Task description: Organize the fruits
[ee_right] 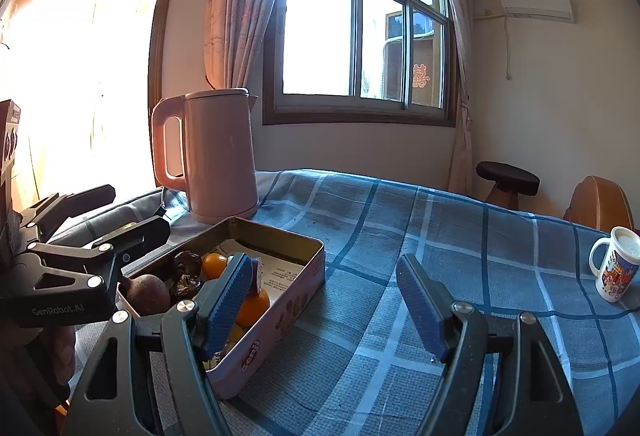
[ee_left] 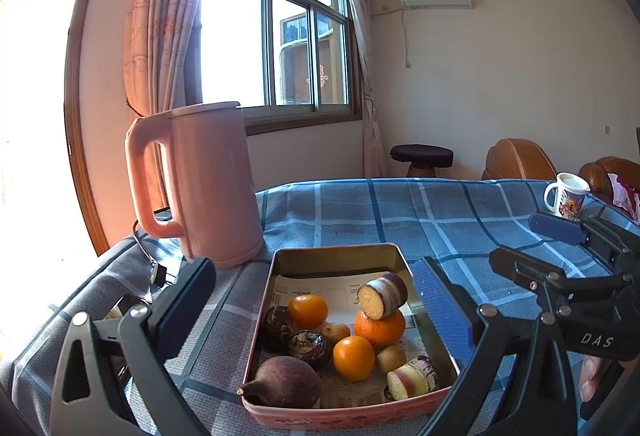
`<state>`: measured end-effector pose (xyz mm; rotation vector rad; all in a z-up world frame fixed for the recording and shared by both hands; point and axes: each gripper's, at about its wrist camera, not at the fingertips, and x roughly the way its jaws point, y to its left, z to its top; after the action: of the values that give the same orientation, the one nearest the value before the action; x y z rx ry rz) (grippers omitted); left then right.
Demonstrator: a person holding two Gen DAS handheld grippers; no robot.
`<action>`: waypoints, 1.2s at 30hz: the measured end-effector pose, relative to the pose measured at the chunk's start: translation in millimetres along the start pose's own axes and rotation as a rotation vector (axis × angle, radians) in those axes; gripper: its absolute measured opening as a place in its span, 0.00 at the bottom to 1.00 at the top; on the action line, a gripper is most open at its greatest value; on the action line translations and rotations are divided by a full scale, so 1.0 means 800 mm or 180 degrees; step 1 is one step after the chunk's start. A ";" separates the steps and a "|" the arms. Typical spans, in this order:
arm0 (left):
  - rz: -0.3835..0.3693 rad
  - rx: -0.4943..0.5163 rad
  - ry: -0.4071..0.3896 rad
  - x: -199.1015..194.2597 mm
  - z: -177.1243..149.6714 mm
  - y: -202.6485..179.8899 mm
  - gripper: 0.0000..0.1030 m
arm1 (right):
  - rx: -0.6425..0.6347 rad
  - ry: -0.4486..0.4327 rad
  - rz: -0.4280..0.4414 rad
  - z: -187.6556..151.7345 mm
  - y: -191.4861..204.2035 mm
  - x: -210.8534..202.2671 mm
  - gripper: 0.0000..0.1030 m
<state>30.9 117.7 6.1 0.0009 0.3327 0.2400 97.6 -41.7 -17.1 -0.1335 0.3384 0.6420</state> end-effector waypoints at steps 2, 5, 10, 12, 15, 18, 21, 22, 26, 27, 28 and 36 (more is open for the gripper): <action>-0.0003 0.0005 0.0004 0.000 -0.001 -0.001 0.98 | -0.0003 0.0002 -0.0001 0.000 0.000 0.000 0.74; 0.0003 0.0026 0.0010 0.000 -0.001 -0.002 0.99 | -0.0005 0.0009 -0.0004 0.000 0.000 0.000 0.74; 0.0015 0.0057 0.0003 -0.001 0.001 -0.005 1.00 | 0.0009 0.0016 -0.0010 -0.002 -0.001 0.000 0.74; 0.0004 0.0059 0.0016 -0.001 0.002 -0.006 1.00 | 0.0006 0.0007 -0.0019 -0.002 -0.002 -0.001 0.74; 0.0001 0.0083 0.0004 -0.001 0.002 -0.009 1.00 | 0.0000 -0.0018 -0.0038 -0.001 -0.003 -0.005 0.74; -0.0006 0.0095 -0.0004 -0.003 0.003 -0.010 1.00 | -0.0006 -0.0046 -0.0053 -0.001 -0.004 -0.008 0.74; 0.0005 0.0091 -0.0004 -0.003 0.004 -0.011 1.00 | -0.0016 -0.0058 -0.0068 0.000 -0.004 -0.010 0.74; 0.0016 0.0096 -0.0006 -0.003 0.004 -0.012 1.00 | -0.0019 -0.0059 -0.0071 0.000 -0.005 -0.010 0.74; 0.0019 0.0093 -0.0012 -0.003 0.004 -0.012 1.00 | -0.0019 -0.0060 -0.0075 -0.001 -0.005 -0.011 0.74; 0.0015 0.0094 -0.0013 -0.003 0.004 -0.012 1.00 | -0.0017 -0.0059 -0.0073 -0.001 -0.005 -0.011 0.74; 0.0010 0.0098 -0.0016 -0.003 0.004 -0.013 1.00 | -0.0018 -0.0058 -0.0072 -0.001 -0.005 -0.011 0.74; 0.0017 0.0138 -0.0052 -0.004 0.003 -0.016 1.00 | -0.0018 -0.0040 -0.0072 -0.005 -0.007 -0.010 0.74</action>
<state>31.7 104.6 9.2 0.0465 0.3218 0.2378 94.3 -51.8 -17.9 -0.1385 0.3225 0.6212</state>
